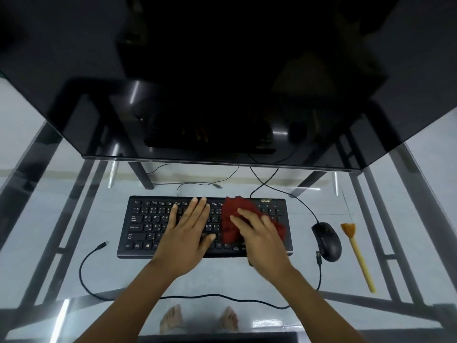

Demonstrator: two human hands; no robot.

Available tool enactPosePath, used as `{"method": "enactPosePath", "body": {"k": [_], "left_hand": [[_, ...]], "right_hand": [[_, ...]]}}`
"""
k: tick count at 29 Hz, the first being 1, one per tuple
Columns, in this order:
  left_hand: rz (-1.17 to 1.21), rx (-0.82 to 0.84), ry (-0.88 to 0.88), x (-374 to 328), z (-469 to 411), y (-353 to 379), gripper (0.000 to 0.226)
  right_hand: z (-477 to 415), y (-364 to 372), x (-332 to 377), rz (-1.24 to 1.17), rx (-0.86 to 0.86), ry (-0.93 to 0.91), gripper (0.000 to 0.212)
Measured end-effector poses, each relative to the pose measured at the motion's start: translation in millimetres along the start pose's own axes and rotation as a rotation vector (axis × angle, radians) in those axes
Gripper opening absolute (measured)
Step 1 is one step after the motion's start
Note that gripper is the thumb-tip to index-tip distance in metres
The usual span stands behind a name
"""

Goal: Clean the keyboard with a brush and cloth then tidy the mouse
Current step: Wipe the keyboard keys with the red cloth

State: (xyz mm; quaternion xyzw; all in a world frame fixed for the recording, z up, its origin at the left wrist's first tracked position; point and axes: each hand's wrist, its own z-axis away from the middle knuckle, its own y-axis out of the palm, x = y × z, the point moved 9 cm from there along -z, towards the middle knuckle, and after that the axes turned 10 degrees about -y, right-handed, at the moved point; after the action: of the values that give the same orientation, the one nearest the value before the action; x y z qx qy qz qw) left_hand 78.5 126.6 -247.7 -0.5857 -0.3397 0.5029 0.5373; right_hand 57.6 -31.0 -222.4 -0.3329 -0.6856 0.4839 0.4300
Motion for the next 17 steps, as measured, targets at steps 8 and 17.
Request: {"method": "enactPosePath", "body": {"k": [8,17], "left_hand": [[0.029,-0.007,-0.025,-29.2,-6.2,8.3,0.069],[0.050,-0.027,-0.004,-25.7,-5.7,10.4,0.069]], "right_hand": [[11.7,-20.4,-52.4,-0.025,-0.175,0.275,0.049],[28.6,-17.3,-48.1,-0.042,-0.073,0.160,0.060]]}}
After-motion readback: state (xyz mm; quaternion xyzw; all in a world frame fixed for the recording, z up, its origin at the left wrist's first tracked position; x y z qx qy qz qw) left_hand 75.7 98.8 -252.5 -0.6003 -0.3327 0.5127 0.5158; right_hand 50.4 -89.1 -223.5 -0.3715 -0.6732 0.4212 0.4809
